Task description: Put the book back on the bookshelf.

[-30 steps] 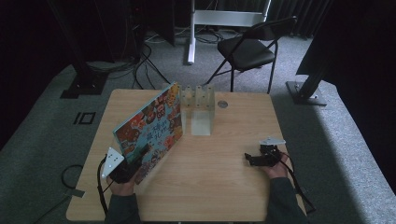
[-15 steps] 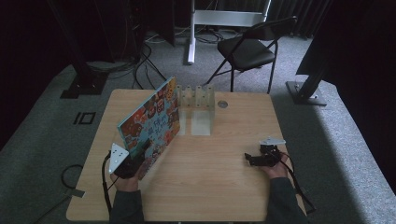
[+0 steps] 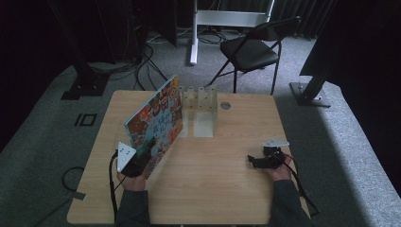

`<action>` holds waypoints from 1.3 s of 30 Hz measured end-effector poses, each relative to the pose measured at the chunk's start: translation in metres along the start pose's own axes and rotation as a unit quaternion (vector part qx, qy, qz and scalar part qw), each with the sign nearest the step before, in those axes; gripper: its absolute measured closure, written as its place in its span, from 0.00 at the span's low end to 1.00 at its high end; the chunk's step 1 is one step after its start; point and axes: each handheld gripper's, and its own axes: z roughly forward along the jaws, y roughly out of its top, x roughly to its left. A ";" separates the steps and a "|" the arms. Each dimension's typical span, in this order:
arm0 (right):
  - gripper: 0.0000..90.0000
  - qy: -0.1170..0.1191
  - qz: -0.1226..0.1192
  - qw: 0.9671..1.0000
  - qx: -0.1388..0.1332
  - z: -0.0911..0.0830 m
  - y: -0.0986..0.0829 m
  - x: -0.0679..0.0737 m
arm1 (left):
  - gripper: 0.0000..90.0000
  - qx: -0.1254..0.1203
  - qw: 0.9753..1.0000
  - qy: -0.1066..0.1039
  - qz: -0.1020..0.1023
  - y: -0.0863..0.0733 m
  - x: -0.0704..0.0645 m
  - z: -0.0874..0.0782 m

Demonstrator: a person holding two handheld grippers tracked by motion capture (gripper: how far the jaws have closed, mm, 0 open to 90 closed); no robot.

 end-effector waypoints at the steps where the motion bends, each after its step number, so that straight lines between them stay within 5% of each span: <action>1: 0.12 0.000 0.000 1.000 0.000 0.000 0.000 0.000 | 0.90 0.001 1.000 0.003 0.001 0.000 -0.001 0.001; 24: 0.12 0.000 0.000 1.000 0.000 0.000 0.000 0.000 | 0.90 0.008 0.999 0.034 0.007 0.002 -0.009 0.017; 39: 0.12 0.001 0.000 1.000 0.000 0.000 0.000 0.000 | 0.90 0.009 0.996 0.084 0.020 0.004 -0.023 0.028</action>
